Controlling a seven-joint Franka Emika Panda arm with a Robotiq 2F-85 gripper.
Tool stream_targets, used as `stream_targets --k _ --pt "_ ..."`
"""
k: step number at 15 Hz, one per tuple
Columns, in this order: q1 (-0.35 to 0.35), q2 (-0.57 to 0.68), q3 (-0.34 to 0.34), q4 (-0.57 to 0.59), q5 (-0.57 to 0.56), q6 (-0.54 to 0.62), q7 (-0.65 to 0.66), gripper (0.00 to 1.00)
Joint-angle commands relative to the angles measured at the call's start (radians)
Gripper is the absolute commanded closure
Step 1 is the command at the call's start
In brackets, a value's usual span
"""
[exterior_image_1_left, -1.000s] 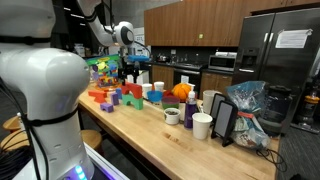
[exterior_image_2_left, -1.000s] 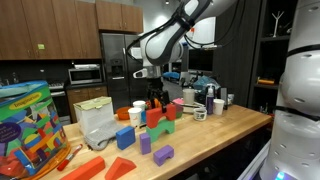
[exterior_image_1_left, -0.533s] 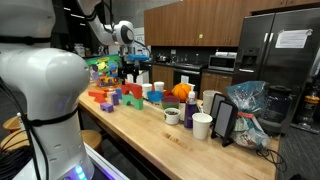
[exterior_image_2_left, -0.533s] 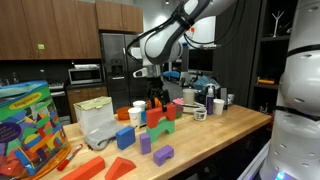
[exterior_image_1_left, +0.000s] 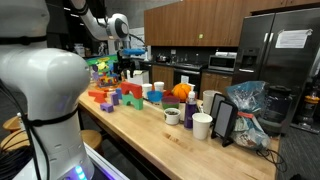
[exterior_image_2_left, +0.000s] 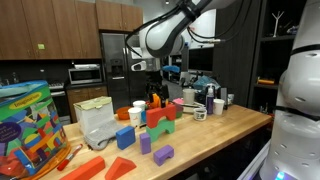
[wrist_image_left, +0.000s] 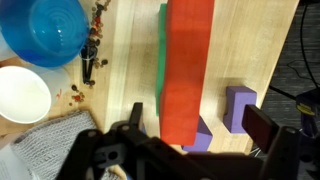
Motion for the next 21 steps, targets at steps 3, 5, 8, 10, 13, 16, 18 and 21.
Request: stream_targets --k 3,5,8,10,13,16,18,21 --pt "0.031 -0.175 0.009 -0.119 -0.008 -0.012 0.08 0.0" --pt "0.045 -0.242 0.014 -0.173 -0.016 -0.011 0.121 0.0" --pt "0.064 -0.342 0.009 -0.255 -0.022 -0.016 0.193 0.0" --pt "0.068 -0.413 0.003 -0.319 -0.039 -0.011 0.257 0.0" --pt "0.05 -0.487 -0.007 -0.396 -0.092 -0.035 0.384 0.0" --pt "0.012 -0.511 -0.023 -0.456 -0.175 -0.058 0.524 0.0" --pt "-0.018 -0.473 -0.039 -0.431 -0.218 -0.081 0.604 0.0" --pt "-0.037 -0.455 -0.088 -0.443 -0.212 -0.125 0.67 0.0"
